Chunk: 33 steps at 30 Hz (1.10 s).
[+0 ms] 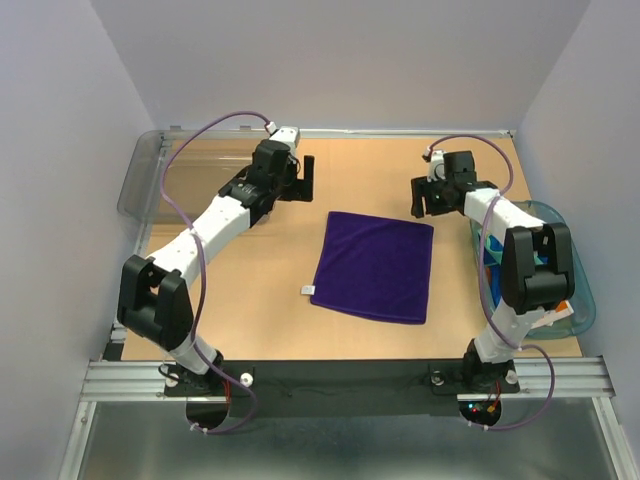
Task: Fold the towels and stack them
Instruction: Fold the towel
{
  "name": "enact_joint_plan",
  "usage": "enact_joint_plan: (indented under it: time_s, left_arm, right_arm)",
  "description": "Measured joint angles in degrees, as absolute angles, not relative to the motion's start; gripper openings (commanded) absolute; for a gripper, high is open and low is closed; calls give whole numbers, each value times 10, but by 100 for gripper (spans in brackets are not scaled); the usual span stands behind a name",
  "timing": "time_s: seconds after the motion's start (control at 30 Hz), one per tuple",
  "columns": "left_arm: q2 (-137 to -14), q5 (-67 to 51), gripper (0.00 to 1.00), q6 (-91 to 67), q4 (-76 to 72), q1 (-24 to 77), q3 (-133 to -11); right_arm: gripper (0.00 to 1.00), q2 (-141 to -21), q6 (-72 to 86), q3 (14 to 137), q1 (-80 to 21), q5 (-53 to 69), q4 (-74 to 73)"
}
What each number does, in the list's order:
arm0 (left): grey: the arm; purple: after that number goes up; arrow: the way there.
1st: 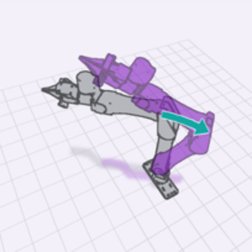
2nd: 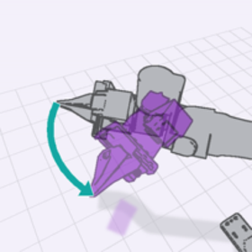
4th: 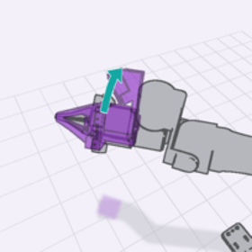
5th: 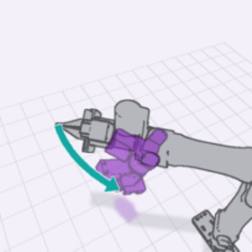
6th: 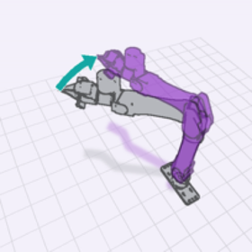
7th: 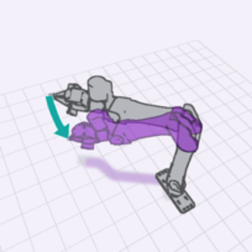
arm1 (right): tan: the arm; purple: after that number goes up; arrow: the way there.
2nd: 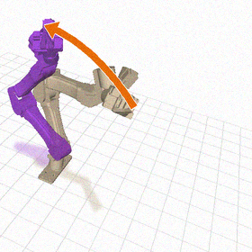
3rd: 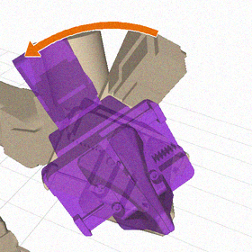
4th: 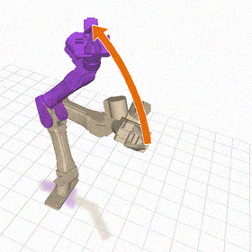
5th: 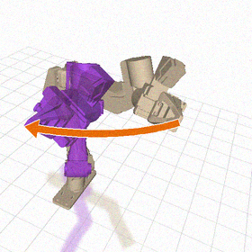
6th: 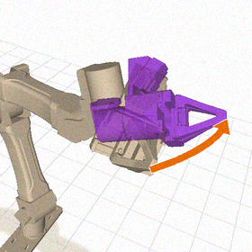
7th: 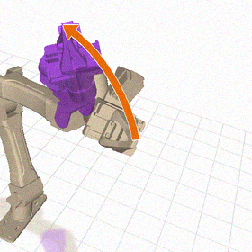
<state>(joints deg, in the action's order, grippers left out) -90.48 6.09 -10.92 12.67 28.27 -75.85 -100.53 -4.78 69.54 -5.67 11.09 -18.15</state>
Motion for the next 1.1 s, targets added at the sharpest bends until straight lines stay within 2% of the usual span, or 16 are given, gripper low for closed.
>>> enact_joint_plan:
  time_s: [0.47, 1.1]
  left_arm:
    - [-883, 58, 98, -34, 86, 283, -674]
    - [-921, 4, 98, 41, 87, 289, -699]
  right_arm:
    - [54, -1059, -127, 724, -51, 92, -251]
    - [48, -1078, -131, 722, -48, 72, -267]
